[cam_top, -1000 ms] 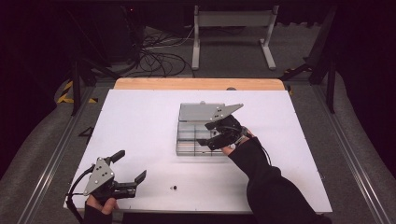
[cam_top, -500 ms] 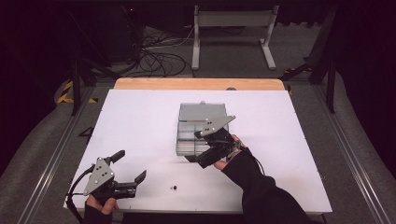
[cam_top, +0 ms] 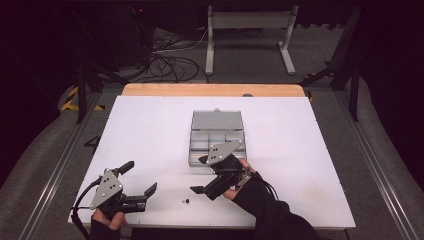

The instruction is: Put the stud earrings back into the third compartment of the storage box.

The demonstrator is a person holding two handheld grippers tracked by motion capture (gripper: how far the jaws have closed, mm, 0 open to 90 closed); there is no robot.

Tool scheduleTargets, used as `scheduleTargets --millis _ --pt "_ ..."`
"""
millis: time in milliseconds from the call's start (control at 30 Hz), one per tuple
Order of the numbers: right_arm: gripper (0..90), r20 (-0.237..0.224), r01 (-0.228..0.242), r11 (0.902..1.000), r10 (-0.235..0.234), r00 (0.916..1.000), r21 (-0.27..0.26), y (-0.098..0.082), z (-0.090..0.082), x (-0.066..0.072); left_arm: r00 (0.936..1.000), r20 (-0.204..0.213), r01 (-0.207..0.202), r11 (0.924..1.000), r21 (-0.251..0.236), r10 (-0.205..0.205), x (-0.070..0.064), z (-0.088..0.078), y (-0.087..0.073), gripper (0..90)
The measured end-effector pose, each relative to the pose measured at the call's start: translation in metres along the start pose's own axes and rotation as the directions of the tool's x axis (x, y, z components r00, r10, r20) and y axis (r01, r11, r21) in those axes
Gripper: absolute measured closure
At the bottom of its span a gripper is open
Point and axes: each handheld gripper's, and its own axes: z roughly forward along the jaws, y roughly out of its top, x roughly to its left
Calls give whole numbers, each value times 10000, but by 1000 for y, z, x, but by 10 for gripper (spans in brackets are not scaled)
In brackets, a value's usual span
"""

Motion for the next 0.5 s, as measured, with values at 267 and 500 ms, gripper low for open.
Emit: scheduleTargets --millis 267,500 --pt "96 -45 150 9996 -149 9999 229 -5 8 8 10000 14 17 10000 2 -17 0 0 0 54" --pt "195 -335 425 9967 -403 9986 687 -7 20 13 10000 -9 -32 10000 15 32 0 0 0 54"
